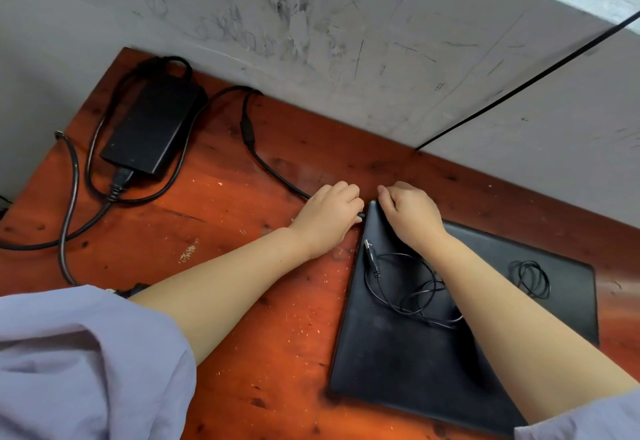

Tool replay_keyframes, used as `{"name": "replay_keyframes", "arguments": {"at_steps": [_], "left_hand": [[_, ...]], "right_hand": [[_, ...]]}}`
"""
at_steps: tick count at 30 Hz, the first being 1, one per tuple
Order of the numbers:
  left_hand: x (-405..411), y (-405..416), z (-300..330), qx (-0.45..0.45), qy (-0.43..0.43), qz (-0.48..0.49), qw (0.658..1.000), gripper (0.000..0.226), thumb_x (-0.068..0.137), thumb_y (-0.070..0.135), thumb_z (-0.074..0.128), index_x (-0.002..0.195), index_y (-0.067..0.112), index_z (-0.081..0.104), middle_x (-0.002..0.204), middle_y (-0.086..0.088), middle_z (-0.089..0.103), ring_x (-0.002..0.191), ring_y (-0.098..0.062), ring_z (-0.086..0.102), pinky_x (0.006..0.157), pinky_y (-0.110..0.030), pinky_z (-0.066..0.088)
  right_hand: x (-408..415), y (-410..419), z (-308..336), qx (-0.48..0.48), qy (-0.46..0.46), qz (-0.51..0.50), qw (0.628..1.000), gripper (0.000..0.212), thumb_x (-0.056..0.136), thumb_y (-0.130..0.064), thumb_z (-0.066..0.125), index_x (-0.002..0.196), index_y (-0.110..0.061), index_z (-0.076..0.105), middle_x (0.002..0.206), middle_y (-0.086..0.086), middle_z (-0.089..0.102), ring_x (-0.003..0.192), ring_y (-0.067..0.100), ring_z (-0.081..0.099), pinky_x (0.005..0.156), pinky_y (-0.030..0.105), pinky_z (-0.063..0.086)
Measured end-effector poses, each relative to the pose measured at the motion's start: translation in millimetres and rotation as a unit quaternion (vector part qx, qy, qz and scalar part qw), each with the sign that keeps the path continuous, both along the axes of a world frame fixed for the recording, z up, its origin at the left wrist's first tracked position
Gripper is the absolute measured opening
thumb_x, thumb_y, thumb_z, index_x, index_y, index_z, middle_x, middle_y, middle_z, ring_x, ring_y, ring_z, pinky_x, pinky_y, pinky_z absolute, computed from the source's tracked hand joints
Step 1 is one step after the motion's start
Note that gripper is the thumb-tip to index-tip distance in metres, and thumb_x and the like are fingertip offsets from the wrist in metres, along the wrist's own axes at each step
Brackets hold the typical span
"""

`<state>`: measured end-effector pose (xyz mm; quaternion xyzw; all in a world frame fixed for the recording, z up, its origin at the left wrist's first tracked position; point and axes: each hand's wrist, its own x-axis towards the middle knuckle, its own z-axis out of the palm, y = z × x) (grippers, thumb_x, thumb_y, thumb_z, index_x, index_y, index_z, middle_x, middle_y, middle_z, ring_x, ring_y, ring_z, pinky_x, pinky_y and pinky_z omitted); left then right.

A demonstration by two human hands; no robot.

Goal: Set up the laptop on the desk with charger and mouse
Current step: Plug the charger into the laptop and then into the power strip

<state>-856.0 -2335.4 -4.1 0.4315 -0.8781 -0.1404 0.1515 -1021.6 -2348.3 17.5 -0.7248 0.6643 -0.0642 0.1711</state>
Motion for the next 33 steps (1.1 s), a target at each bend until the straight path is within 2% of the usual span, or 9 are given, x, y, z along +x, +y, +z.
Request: {"name": "replay_keyframes", "arguments": {"at_steps": [4,6,9,13,16,19,23,27,33], "left_hand": [[1,-1,2,0.019,-0.029,0.005,0.999,0.015,0.069,0.016,0.077,0.073,0.009,0.065,0.076,-0.009,0.062,0.07,-0.03,0.061,0.058,-0.032,0.05],[0,1,7,0.042,-0.034,0.023,0.998,0.013,0.079,0.017,0.068,0.086,0.007,0.065,0.088,-0.012,0.063,0.085,-0.033,0.06,0.069,-0.037,0.048],[2,12,17,0.096,-0.094,0.05,0.99,0.03,0.092,0.024,0.051,0.118,0.01,0.055,0.118,-0.011,0.053,0.112,-0.03,0.047,0.091,-0.04,0.036],[32,43,33,0.078,-0.066,0.087,0.991,0.04,0.09,0.023,0.049,0.129,0.011,0.049,0.124,-0.01,0.053,0.118,-0.03,0.046,0.103,-0.04,0.033],[71,76,48,0.039,-0.033,0.124,0.991,0.04,0.083,0.024,0.041,0.113,0.011,0.062,0.107,-0.008,0.063,0.103,-0.029,0.06,0.093,-0.039,0.046],[116,109,59,0.027,-0.016,0.156,0.987,0.04,0.078,0.025,0.038,0.102,0.012,0.067,0.095,-0.005,0.066,0.091,-0.027,0.065,0.083,-0.036,0.052],[179,151,64,0.011,-0.009,0.238,0.971,0.037,0.08,0.023,0.04,0.102,0.014,0.068,0.095,-0.004,0.066,0.089,-0.025,0.064,0.083,-0.034,0.05],[228,195,58,0.024,-0.009,0.325,0.945,0.039,0.082,0.022,0.039,0.107,0.012,0.067,0.101,-0.005,0.066,0.094,-0.026,0.064,0.084,-0.036,0.051],[251,247,26,0.079,-0.045,0.432,0.897,0.044,0.074,0.023,0.064,0.116,0.009,0.061,0.106,-0.009,0.064,0.093,-0.032,0.064,0.075,-0.04,0.055]], "right_hand": [[-2,3,2,-0.03,-0.001,-0.006,1.0,0.036,0.095,-0.022,0.047,0.072,0.002,0.061,0.077,0.017,0.06,0.073,0.038,0.057,0.056,0.033,0.034],[-5,6,8,-0.018,0.005,-0.017,1.0,0.03,0.093,-0.021,0.049,0.077,0.001,0.063,0.081,0.018,0.061,0.078,0.039,0.058,0.06,0.037,0.04],[-9,13,25,0.018,0.008,-0.032,0.999,0.022,0.092,-0.017,0.048,0.096,-0.006,0.067,0.096,0.016,0.062,0.092,0.037,0.058,0.073,0.038,0.046],[8,26,52,0.006,-0.002,-0.02,1.0,0.024,0.092,-0.015,0.047,0.106,-0.011,0.065,0.102,0.011,0.06,0.1,0.03,0.056,0.081,0.037,0.046],[49,37,63,-0.006,-0.021,0.019,1.0,0.023,0.09,-0.014,0.047,0.103,-0.013,0.066,0.099,0.008,0.061,0.098,0.028,0.057,0.08,0.033,0.044],[106,53,65,-0.003,-0.039,0.077,0.996,0.024,0.088,-0.013,0.047,0.102,-0.011,0.067,0.097,0.011,0.062,0.094,0.031,0.058,0.079,0.036,0.046],[183,83,56,0.011,-0.066,0.174,0.982,0.023,0.089,-0.013,0.047,0.098,-0.008,0.067,0.095,0.015,0.065,0.093,0.035,0.06,0.08,0.04,0.049],[241,114,44,0.034,-0.067,0.24,0.968,0.021,0.091,-0.02,0.047,0.099,-0.011,0.064,0.098,0.01,0.06,0.095,0.03,0.057,0.076,0.038,0.049],[290,129,32,0.076,0.057,0.335,0.937,0.039,0.091,-0.04,0.052,0.117,-0.012,0.056,0.114,0.011,0.048,0.107,0.029,0.051,0.074,0.038,0.044]]}}
